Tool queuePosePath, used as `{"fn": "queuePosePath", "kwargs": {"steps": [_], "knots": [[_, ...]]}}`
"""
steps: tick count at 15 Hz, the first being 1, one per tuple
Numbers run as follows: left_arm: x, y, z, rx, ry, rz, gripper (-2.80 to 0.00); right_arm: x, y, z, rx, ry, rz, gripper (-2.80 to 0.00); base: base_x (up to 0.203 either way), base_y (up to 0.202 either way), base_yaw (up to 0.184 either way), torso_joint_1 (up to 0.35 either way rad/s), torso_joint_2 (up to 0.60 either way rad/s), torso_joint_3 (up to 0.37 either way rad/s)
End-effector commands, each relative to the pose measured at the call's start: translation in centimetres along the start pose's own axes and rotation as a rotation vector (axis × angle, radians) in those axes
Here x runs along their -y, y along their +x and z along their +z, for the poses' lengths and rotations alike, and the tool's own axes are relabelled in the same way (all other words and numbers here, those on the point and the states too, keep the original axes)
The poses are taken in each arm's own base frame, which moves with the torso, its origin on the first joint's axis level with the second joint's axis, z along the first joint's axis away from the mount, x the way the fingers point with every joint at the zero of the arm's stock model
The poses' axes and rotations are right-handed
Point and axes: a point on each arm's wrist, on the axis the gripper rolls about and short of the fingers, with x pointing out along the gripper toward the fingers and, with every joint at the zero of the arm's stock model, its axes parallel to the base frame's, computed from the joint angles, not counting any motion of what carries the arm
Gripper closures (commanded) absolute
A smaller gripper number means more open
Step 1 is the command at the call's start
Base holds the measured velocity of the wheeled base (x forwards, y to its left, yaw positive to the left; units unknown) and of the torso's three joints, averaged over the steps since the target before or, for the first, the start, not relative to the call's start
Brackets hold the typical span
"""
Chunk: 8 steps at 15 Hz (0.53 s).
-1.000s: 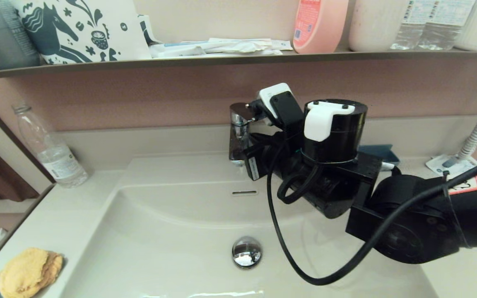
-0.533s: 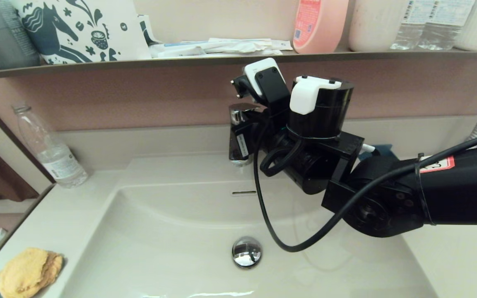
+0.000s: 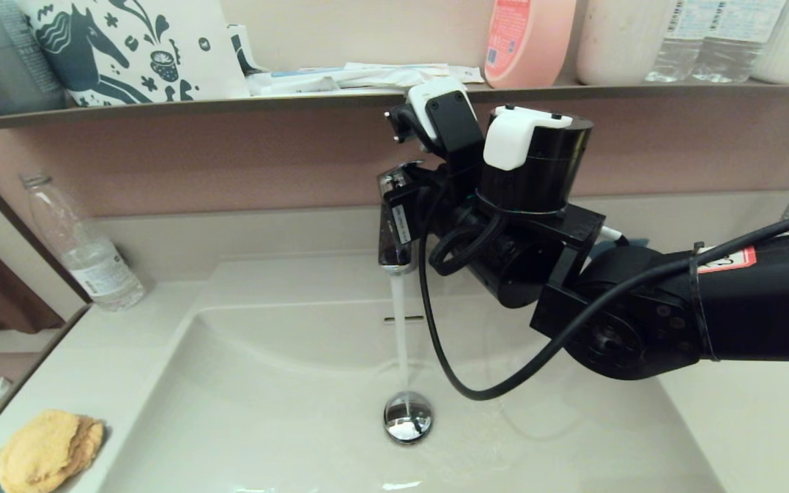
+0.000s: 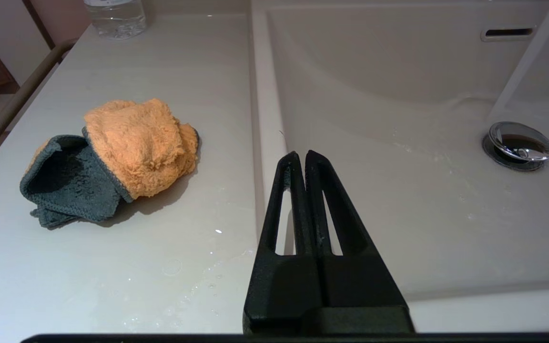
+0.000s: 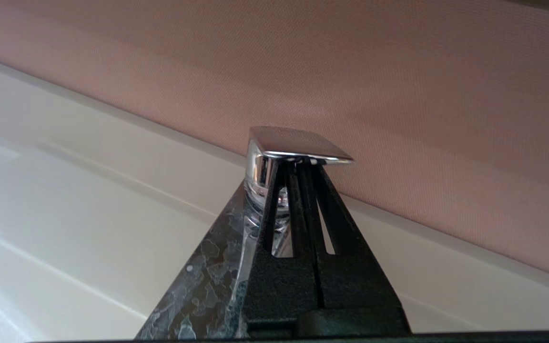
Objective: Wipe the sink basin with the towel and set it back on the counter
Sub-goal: Turn on the faucet
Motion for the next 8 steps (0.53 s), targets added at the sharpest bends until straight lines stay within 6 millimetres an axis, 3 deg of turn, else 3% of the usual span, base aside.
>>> {"fn": "queuePosePath", "kwargs": {"steps": [1, 6, 8], "knots": [[0.0, 0.0, 0.0, 0.000, 0.000, 0.000, 0.00, 0.3, -0.8, 0.4, -0.001, 0.000, -0.001, 0.00, 0.000, 0.000, 0.000, 0.000, 0.00, 0.000], [0.0, 0.0, 0.0, 0.000, 0.000, 0.000, 0.00, -0.2, -3.8, 1.5, -0.011, 0.061, 0.028, 0.00, 0.000, 0.000, 0.000, 0.000, 0.00, 0.000], [0.0, 0.0, 0.0, 0.000, 0.000, 0.000, 0.00, -0.2, -4.1, 2.1, 0.002, 0.076, 0.020, 0.00, 0.000, 0.000, 0.000, 0.000, 0.00, 0.000]]}}
